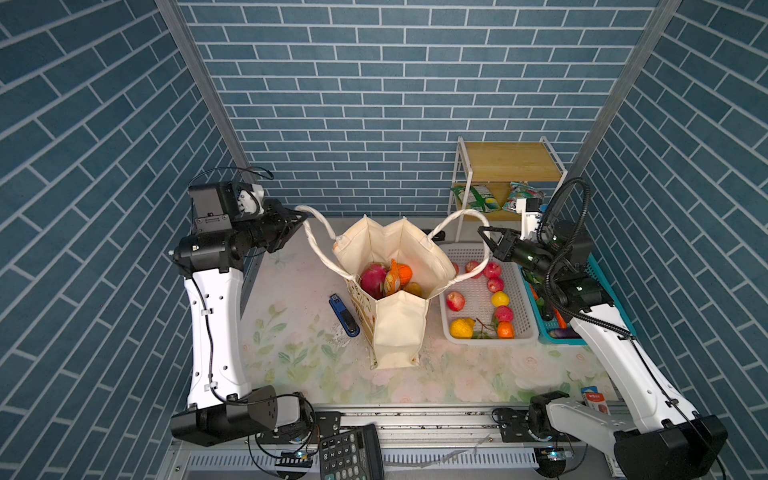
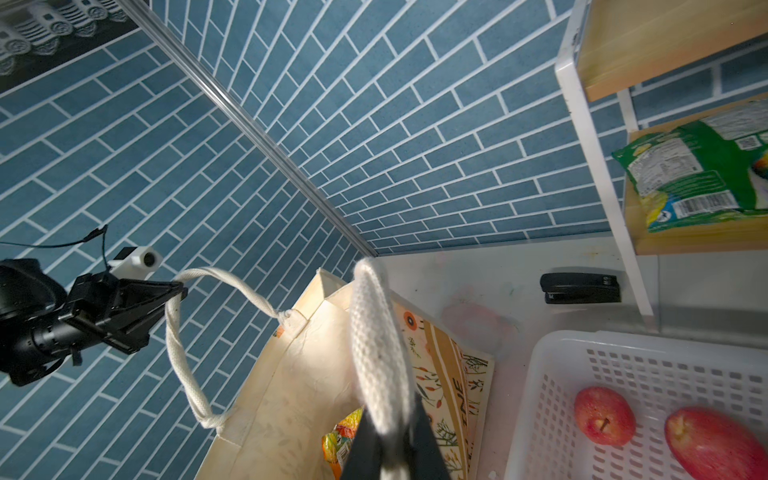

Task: Place the food into the grocery bag and tie it

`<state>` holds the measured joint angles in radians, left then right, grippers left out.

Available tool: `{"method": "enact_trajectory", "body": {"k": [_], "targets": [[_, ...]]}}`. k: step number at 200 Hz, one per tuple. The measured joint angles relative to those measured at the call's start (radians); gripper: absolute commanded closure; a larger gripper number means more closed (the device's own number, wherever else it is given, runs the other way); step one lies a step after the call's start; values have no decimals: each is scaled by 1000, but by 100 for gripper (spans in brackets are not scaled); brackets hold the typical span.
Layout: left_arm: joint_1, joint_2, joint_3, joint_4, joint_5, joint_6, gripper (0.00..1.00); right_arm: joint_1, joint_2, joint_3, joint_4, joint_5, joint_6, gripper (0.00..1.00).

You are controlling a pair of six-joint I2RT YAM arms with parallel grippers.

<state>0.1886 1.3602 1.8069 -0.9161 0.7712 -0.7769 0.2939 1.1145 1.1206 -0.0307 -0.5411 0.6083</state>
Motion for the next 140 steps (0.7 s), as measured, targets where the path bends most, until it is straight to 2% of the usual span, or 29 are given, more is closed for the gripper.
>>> {"method": "enact_trajectory", "body": {"k": [35, 100, 140], "targets": [[-129, 43, 32, 36, -8, -4, 100, 63, 52, 50, 47, -56, -44, 100], [-347, 158, 122, 119, -56, -39, 100, 267, 220, 158, 160, -130, -104, 100], [-451, 246, 212, 130, -77, -50, 100, 323, 335, 195, 251, -171, -100, 100]]}}
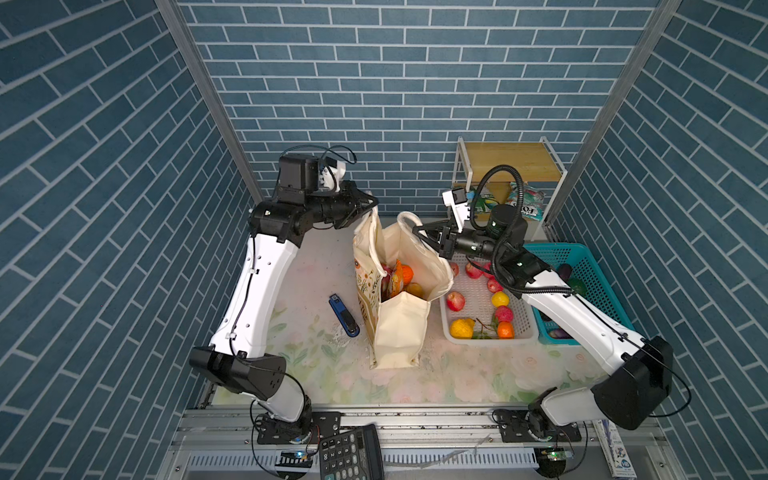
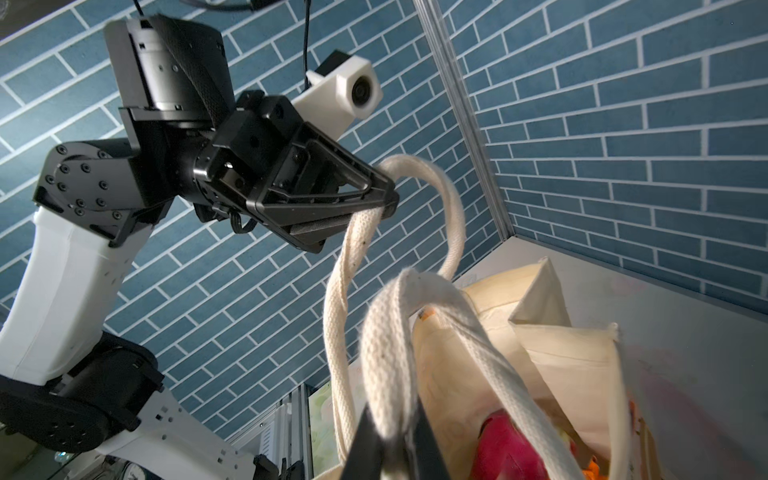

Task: Place the food into the grocery bag and tie it

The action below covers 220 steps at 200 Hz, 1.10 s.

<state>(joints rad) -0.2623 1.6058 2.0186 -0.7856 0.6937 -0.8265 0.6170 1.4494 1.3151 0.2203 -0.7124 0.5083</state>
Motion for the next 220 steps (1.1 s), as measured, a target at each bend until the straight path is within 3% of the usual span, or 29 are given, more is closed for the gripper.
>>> {"method": "enact_trajectory", "body": {"k": [67, 185, 220], "targets": [[-99, 40, 31, 13, -12, -14, 100, 21, 115, 2, 148, -35, 46, 100], [-159, 23, 5, 13, -7, -34, 100, 42, 325, 144, 399, -7, 175, 100], [-166, -12, -44, 13, -1, -34, 88, 49, 348, 149, 449, 25, 177, 100]]}}
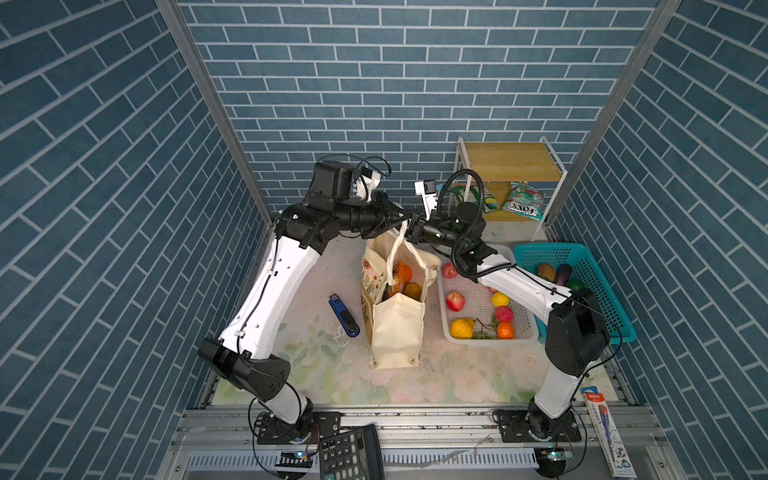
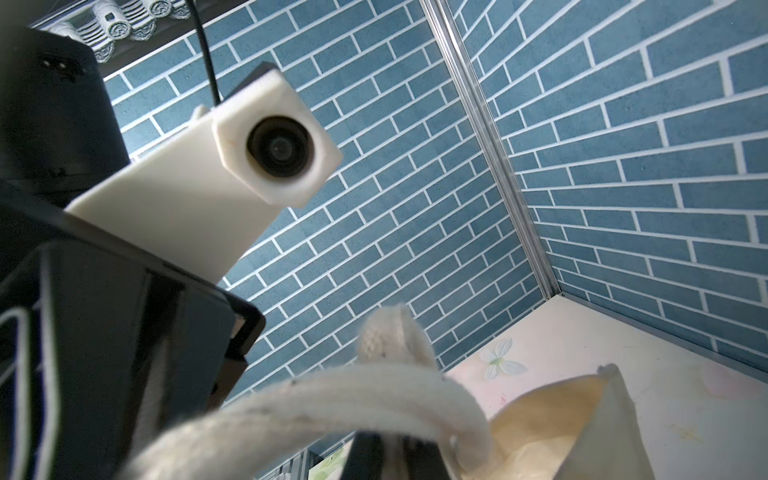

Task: Place the food into the grocery bag and tie it

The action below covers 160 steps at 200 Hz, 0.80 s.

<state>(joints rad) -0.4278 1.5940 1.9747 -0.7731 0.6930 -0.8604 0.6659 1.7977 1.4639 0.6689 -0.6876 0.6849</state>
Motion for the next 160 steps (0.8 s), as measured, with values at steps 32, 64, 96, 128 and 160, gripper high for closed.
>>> {"method": "enact_trajectory", "body": {"k": [32, 64, 96, 128, 160], "targets": [[-2, -51, -42, -1, 8, 9, 61, 8, 14, 18, 13, 32, 0, 100], [3, -106, -55, 0, 0, 0, 43, 8, 22, 27, 12, 52, 0, 100], [43, -181, -106, 10, -24, -19, 31, 6, 22, 31, 16, 74, 0, 100], [112, -275, -209, 77, -53, -79, 40, 6, 22, 31, 14, 78, -1, 100], [138, -292, -289, 183, -64, -152, 47, 5, 22, 31, 3, 62, -3, 100]]}}
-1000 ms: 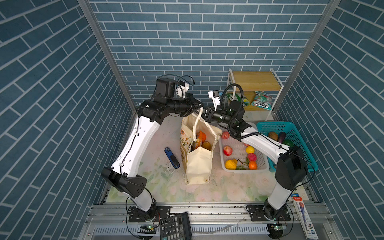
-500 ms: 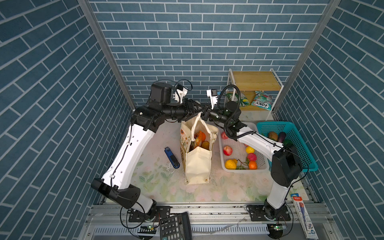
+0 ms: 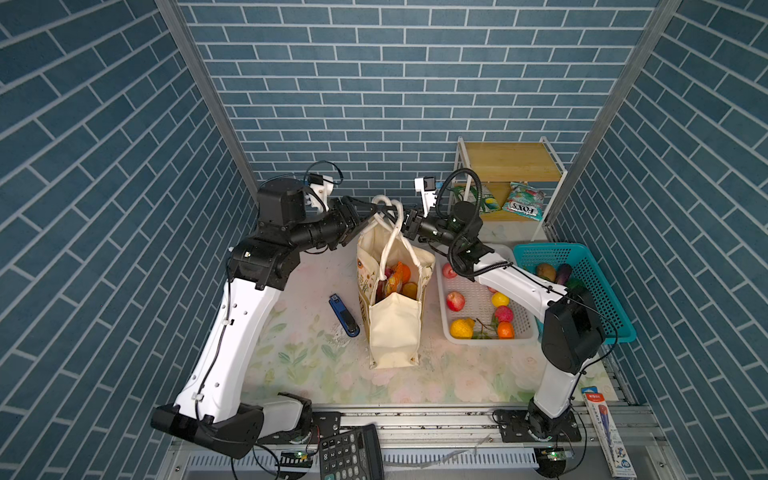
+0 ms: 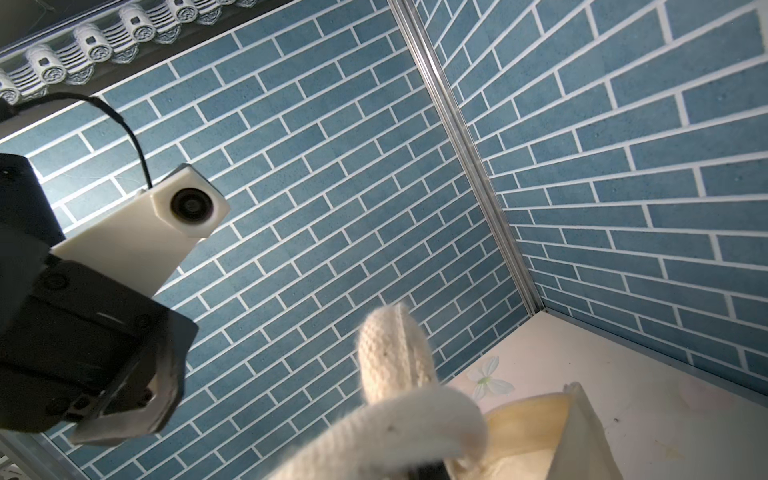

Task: Place the food into the grocery bag and tie it

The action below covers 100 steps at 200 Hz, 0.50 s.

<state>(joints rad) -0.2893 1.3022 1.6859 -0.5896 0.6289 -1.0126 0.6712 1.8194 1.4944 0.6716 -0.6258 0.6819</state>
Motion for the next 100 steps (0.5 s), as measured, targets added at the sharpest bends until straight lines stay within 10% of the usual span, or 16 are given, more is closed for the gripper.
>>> {"method": "enact_trajectory", "body": {"k": [100], "targets": [[-12, 76, -116, 197, -6, -130, 51, -2, -153, -92, -151, -113, -90, 100]]}}
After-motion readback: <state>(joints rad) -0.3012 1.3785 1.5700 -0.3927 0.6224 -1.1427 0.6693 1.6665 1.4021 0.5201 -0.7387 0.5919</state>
